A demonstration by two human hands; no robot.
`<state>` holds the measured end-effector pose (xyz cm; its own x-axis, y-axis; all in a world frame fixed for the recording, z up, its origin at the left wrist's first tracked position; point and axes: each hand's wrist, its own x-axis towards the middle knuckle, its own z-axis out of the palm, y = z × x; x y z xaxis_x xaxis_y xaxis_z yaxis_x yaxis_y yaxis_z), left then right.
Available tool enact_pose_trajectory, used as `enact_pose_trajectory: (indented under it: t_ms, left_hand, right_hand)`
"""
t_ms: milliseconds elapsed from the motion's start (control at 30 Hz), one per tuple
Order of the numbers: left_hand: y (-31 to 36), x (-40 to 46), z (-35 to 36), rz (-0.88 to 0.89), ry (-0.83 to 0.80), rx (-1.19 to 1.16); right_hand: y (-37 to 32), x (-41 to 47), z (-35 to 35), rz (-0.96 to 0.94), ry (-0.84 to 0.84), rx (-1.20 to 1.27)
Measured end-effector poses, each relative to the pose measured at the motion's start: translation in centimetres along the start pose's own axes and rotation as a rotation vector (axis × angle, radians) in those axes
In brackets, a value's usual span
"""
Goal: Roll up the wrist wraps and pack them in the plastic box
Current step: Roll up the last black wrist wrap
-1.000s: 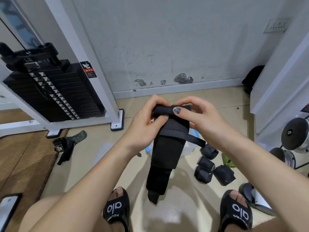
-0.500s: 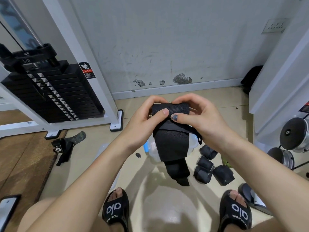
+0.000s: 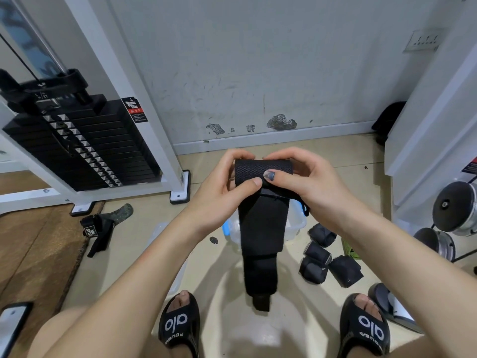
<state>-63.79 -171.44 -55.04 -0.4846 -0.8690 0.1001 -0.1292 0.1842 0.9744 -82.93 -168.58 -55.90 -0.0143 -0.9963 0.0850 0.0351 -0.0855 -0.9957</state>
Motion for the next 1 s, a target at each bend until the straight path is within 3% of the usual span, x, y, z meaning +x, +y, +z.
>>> enact_pose_trajectory:
  t_ms: [267, 533, 667, 800, 1000]
  left_hand:
    - [-0.4, 0.3, -0.2, 0.007, 0.002, 0.040]
    - [-0.6, 0.3, -0.1, -0.015, 0.093, 0.111]
    - [-0.5, 0.4, 0.0, -0.032, 0.174, 0.135]
    - [-0.8, 0.4, 0.3, -0.031, 0.203, 0.137]
    - [-1.1, 0.5, 1.2, -0.016, 0.221, 0.120]
  right_hand:
    - [-0.1, 0.0, 0.0, -0.013, 0.010, 0.016]
    - [-0.4, -0.6, -0.8, 0.198, 0.116, -0.284]
    - [0.2, -0.7, -1.3, 0.207, 0.172, -0.363]
    - [0.3, -1.1, -0.8, 0.027, 0.230, -0.343]
    - [1.4, -2.6, 2.1, -0.333, 0.263, -0.650]
